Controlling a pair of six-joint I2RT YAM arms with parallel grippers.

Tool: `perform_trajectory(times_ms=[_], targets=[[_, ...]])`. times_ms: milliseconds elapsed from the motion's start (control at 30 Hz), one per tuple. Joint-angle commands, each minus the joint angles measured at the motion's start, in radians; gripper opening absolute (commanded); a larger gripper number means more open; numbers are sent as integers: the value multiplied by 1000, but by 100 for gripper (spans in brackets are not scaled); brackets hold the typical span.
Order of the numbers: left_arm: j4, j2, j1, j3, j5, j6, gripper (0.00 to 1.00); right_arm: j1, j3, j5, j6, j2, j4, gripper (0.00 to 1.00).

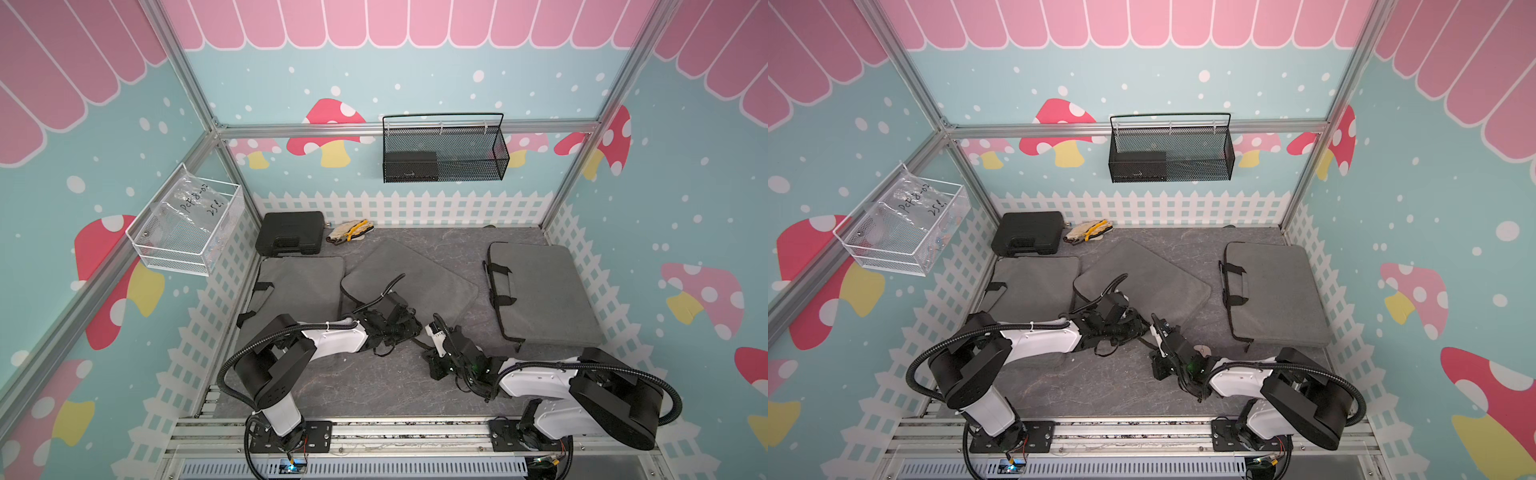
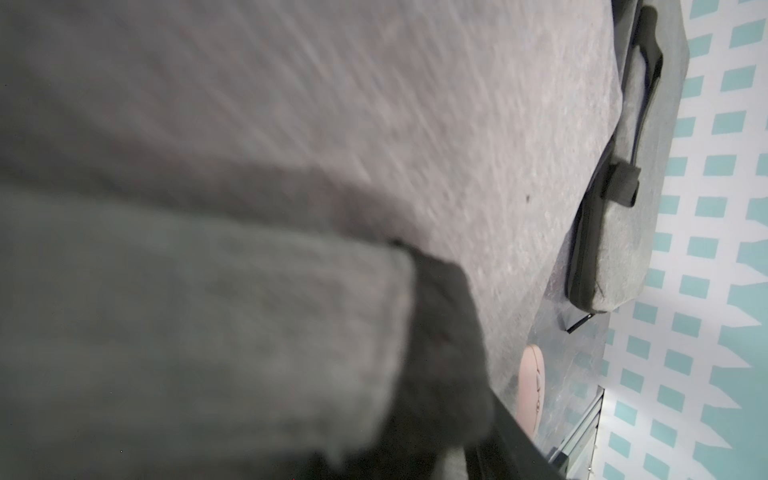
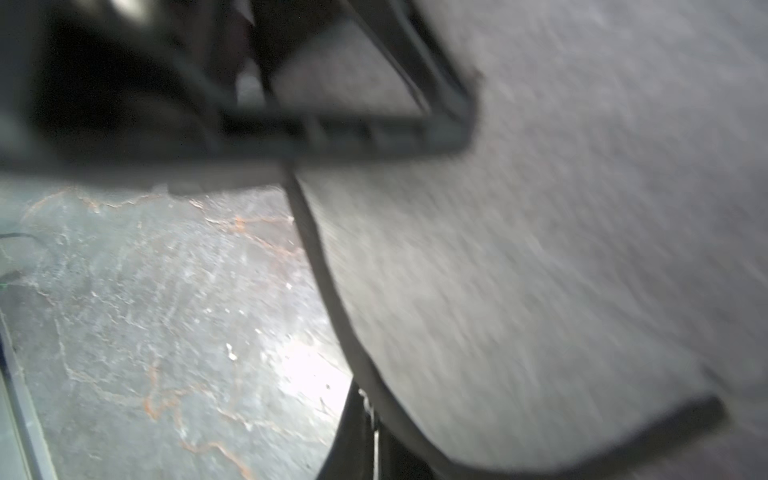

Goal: Put the mouse into the laptop bag
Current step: Zip the zipper on the zippered laptop bag.

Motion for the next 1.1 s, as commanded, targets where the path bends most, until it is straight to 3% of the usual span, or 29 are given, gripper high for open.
perform_trajectory(times_ms=[0,167,333,467,567,833,1067], targets=[[-7,-40,-70,-10,-59,-65,61,15,39,19,-2,28,38,0],[-12,-34,-131,-10,-100,-132,62,32,58,6,5,67,75,0],[13,-38,-137,-40,-134,-168,60,62,68,5,13,79,76,0],[61,-52,-137,-75,-149,-176,39,73,55,24,21,66,69,0],[35,-70,-136,-76,-173,-173,1,73,28,37,22,52,69,0],[-8,-121,-136,-84,-192,-148,0,51,-63,98,18,-5,18,0],[-8,-172,-134,-110,-192,-140,0,-101,-111,23,47,20,14,0]])
